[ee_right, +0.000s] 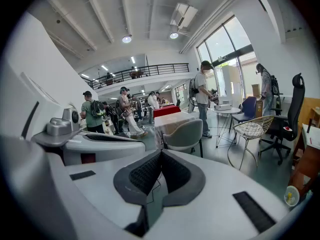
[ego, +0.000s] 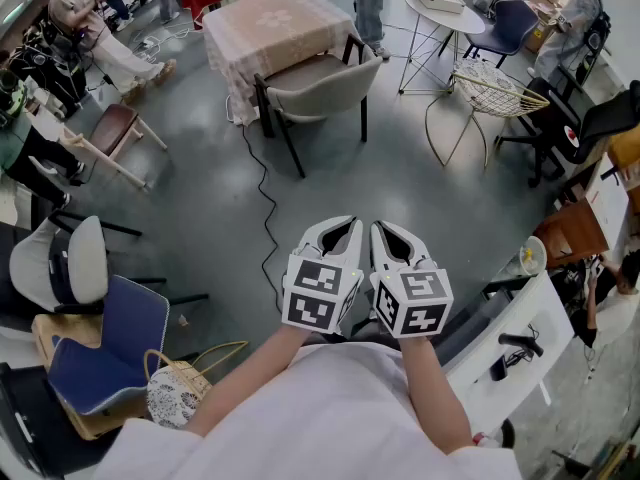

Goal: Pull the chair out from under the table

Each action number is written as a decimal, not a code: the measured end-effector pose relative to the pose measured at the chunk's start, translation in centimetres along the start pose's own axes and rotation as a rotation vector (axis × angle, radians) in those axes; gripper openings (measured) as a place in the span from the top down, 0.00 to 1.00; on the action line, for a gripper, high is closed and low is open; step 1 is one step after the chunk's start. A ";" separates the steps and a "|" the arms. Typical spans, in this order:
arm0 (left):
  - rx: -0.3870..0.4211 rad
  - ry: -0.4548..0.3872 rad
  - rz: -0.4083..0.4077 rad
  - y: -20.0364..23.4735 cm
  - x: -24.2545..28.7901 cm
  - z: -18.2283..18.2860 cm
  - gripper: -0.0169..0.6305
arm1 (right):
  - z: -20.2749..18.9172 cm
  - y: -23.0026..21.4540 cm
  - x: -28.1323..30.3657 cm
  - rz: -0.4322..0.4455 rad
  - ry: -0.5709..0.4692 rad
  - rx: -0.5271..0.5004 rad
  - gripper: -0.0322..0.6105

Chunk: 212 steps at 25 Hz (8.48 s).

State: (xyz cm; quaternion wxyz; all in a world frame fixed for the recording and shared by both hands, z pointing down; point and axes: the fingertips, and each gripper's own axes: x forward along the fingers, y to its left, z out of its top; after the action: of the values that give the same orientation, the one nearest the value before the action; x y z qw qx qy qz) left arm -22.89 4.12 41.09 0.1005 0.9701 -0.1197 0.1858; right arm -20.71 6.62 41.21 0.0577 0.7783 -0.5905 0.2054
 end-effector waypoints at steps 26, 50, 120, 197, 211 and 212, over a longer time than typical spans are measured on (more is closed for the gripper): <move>-0.027 0.054 -0.011 2.6 6.7 -0.1 0.97 | 0.0 -4.0 5.7 0.030 0.052 0.019 0.94; -0.063 0.098 0.125 3.0 23.9 6.0 0.97 | 4.8 -20.5 14.1 0.175 0.101 0.019 0.94; 0.505 0.589 -0.109 28.8 45.9 6.4 0.64 | 10.0 -26.8 47.3 0.528 0.422 -1.276 0.74; 0.611 0.787 -0.036 19.2 43.0 0.1 0.84 | 0.9 -27.6 41.5 0.684 0.524 -1.710 0.80; 0.601 0.804 -0.016 15.2 40.3 -1.8 0.84 | -1.2 -27.1 36.6 0.712 0.512 -1.707 0.80; 0.601 0.803 -0.016 14.8 40.2 -2.0 0.84 | -1.4 -27.2 36.2 0.713 0.511 -1.707 0.80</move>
State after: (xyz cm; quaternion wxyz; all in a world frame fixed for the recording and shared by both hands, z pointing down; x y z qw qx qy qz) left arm 8.71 -17.36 60.58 -0.1435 0.8089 -0.0052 0.5701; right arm 12.50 -17.30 60.64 0.6663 0.1800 -0.7127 -0.1252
